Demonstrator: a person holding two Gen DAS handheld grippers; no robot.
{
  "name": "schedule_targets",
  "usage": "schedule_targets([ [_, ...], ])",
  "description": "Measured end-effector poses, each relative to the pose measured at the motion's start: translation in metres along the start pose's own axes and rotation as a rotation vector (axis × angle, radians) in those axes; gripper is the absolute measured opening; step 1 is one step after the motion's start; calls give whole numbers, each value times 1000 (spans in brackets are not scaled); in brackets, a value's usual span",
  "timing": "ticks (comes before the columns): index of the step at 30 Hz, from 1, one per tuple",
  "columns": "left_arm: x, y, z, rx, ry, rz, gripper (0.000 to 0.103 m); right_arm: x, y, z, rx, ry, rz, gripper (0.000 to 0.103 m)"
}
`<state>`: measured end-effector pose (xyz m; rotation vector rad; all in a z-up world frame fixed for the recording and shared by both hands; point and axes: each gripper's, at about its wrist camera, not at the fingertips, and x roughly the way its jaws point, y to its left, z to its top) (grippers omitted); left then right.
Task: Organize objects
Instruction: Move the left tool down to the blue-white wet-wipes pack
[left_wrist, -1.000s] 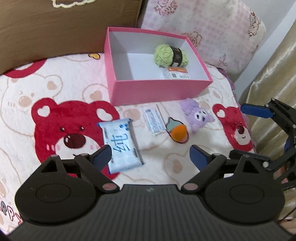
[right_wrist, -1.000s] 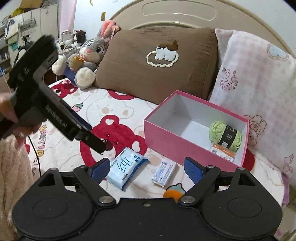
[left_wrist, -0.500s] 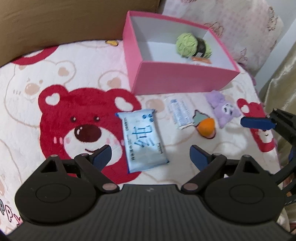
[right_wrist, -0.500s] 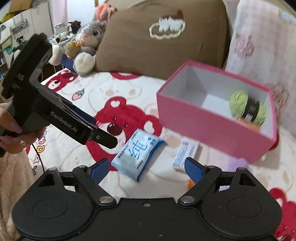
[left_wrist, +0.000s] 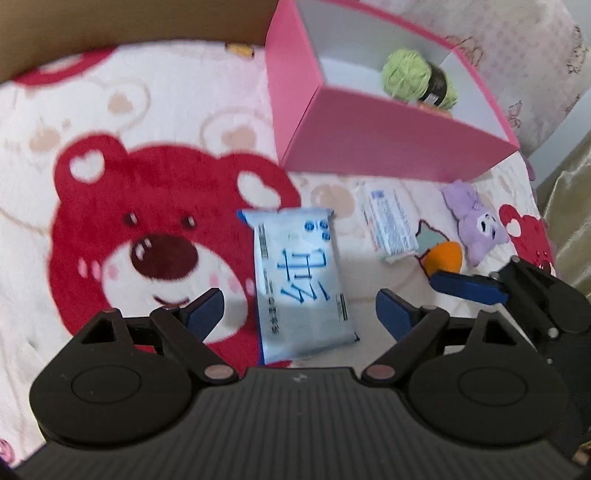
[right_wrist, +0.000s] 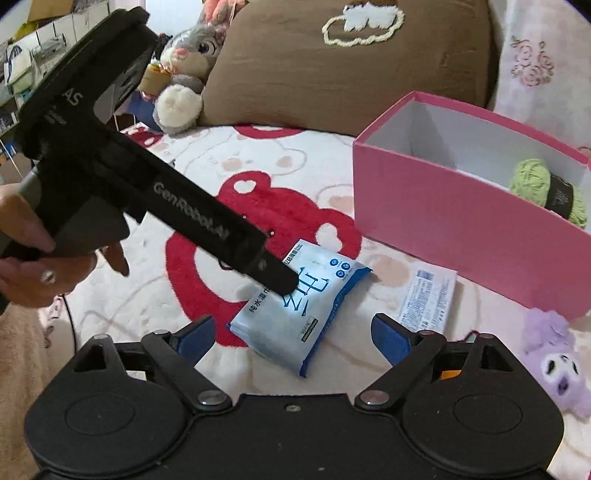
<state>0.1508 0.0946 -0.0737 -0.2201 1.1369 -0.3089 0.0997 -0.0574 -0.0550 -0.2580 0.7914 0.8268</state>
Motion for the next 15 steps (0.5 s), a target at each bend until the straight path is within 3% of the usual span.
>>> schedule_targets([
  [3, 11, 2, 1, -33, 32, 8, 89, 18, 3, -1, -1, 39, 7, 93],
  [9, 24, -7, -4, 26, 37, 29, 86, 45, 7, -5, 35, 89, 43, 92],
  [15, 39, 3, -4, -65, 59, 40, 68, 57, 7, -11, 67, 97, 10, 90],
])
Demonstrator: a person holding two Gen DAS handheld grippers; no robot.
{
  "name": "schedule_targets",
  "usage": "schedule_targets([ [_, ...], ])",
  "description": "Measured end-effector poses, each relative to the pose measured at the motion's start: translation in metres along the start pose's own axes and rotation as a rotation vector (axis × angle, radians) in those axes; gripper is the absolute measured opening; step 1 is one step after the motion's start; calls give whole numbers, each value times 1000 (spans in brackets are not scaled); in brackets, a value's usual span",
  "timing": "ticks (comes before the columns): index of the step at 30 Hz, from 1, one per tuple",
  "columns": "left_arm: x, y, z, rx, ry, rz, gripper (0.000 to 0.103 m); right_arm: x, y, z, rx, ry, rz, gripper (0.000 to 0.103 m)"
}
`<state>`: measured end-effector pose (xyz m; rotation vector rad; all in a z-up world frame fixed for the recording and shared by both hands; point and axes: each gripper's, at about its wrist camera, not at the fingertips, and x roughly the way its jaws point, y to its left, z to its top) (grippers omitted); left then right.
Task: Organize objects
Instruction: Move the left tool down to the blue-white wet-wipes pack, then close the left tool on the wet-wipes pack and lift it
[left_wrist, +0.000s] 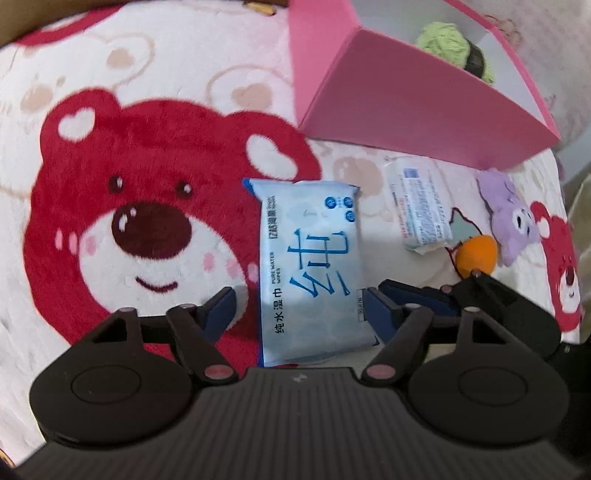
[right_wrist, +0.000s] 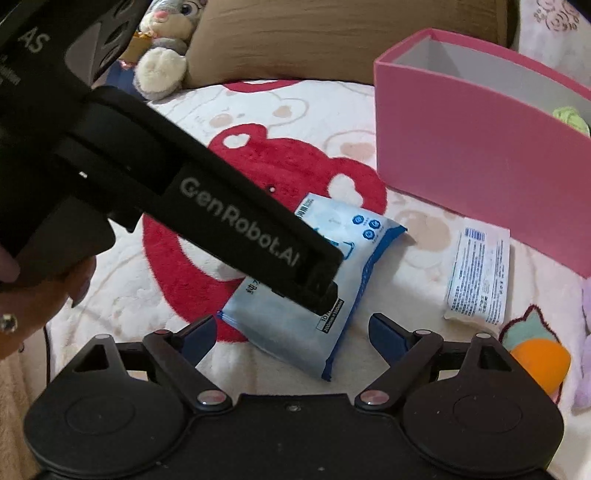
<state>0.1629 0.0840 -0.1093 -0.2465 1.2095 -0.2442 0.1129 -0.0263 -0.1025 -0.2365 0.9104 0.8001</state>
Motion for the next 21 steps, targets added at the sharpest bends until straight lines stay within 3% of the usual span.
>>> schedule_targets([
  [1, 2, 2, 0, -10, 3, -3, 59, 1, 0, -1, 10, -3, 2, 90],
  [4, 4, 8, -2, -55, 11, -46, 48, 2, -1, -5, 36, 1, -5, 86],
  [7, 2, 10, -4, -94, 12, -93, 46, -1, 1, -7, 35, -9, -8, 77],
  [13, 6, 16, -15, -247, 69, -255, 44, -17, -3, -11, 82, -7, -43, 81],
  [21, 7, -15, -24, -130, -2, -110, 41, -10, 5, -19, 87, -19, -80, 85],
])
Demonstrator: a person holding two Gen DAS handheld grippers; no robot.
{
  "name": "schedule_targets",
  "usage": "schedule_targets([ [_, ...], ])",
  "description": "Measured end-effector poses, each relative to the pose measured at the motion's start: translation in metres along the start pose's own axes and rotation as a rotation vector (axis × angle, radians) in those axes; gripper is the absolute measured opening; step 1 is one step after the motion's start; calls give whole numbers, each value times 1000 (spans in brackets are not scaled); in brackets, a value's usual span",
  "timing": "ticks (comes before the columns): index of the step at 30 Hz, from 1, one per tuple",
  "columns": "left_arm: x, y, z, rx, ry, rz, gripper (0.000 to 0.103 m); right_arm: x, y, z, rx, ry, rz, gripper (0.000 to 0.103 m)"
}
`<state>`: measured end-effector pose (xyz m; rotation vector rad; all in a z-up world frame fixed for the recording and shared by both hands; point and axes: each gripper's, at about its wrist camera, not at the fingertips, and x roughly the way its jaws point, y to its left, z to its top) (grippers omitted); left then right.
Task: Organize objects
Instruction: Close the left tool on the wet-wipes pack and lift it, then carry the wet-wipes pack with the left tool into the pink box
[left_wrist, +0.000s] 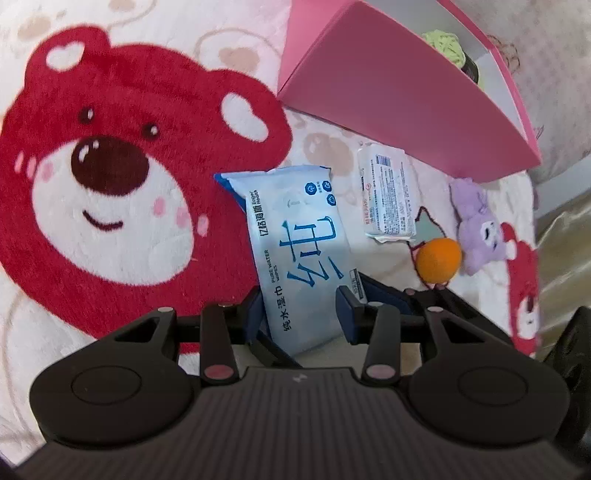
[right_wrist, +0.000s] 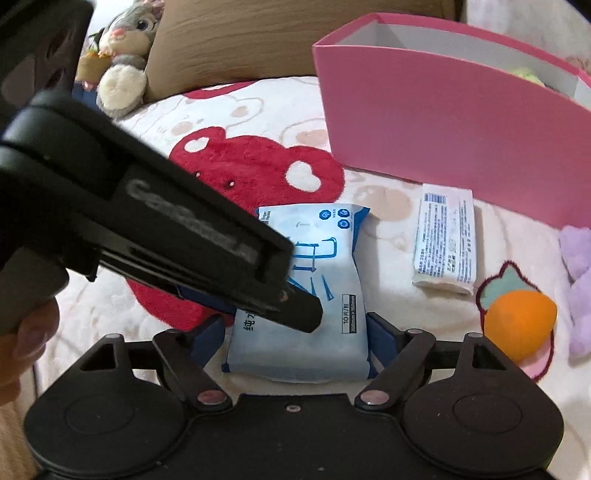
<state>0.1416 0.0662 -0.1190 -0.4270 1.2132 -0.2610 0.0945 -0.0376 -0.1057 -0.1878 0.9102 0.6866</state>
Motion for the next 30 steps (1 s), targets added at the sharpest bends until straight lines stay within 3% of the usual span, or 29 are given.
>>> schedule_targets([
  [6, -8, -11, -5, 88, -61, 19, 39, -5, 0, 1, -85, -15, -44, 74],
  [19, -59, -40, -23, 189, -203, -59, 37, -68, 2, 5, -66, -114, -51, 72],
  [24, -76, -57, -28, 314, -182, -64, 37, -83, -4, 11, -5, -111, -9, 72],
  [30, -97, -76, -30, 360, -191, -92, 37, -96, -18, 16, 21, -122, -4, 72],
])
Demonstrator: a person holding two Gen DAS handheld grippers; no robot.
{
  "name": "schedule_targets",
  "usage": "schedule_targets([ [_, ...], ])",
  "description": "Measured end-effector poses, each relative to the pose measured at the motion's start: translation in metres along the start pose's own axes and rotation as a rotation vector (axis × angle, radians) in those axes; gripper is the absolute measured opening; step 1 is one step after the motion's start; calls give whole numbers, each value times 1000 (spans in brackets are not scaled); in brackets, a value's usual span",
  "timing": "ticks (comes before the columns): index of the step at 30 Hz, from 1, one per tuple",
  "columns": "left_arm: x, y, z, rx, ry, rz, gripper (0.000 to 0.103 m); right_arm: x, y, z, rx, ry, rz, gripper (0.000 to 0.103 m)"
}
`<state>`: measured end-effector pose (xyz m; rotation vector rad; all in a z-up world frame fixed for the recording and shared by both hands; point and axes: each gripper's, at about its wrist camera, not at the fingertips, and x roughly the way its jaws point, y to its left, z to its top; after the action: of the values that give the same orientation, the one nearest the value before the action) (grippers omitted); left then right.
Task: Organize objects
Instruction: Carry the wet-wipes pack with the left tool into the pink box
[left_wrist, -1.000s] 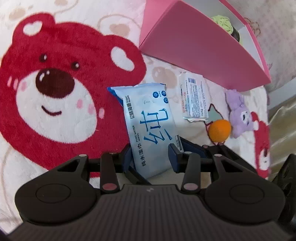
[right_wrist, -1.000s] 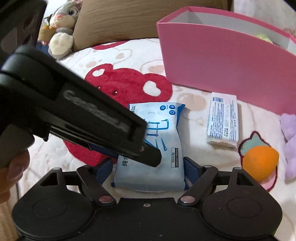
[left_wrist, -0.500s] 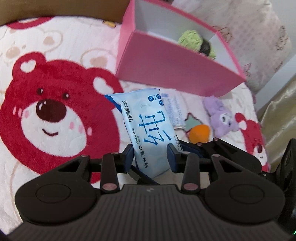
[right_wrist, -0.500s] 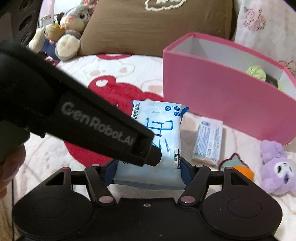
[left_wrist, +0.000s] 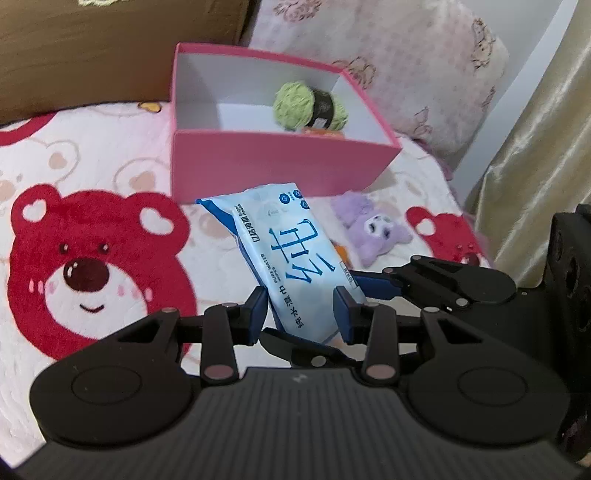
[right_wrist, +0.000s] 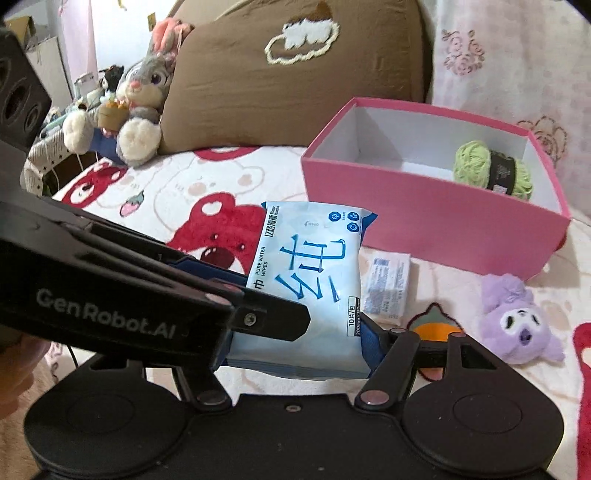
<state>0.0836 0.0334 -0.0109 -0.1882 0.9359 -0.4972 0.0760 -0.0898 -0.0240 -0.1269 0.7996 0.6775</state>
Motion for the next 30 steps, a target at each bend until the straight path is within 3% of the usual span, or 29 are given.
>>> schedule_targets([
  [6, -22, -17, 29, 49, -4, -28, 37, -25, -13, 24, 31, -40, 19, 72],
  [15, -37, -38, 80, 83, -29, -6, 37, -40, -35, 77, 41, -53, 54, 72],
  [21, -25, -41, 117, 67, -41, 34, 37, -30, -51, 110, 7, -63, 34, 72],
  [30, 23, -24, 173, -49, -57, 38, 37, 7, -98, 154, 62, -45, 39, 72],
])
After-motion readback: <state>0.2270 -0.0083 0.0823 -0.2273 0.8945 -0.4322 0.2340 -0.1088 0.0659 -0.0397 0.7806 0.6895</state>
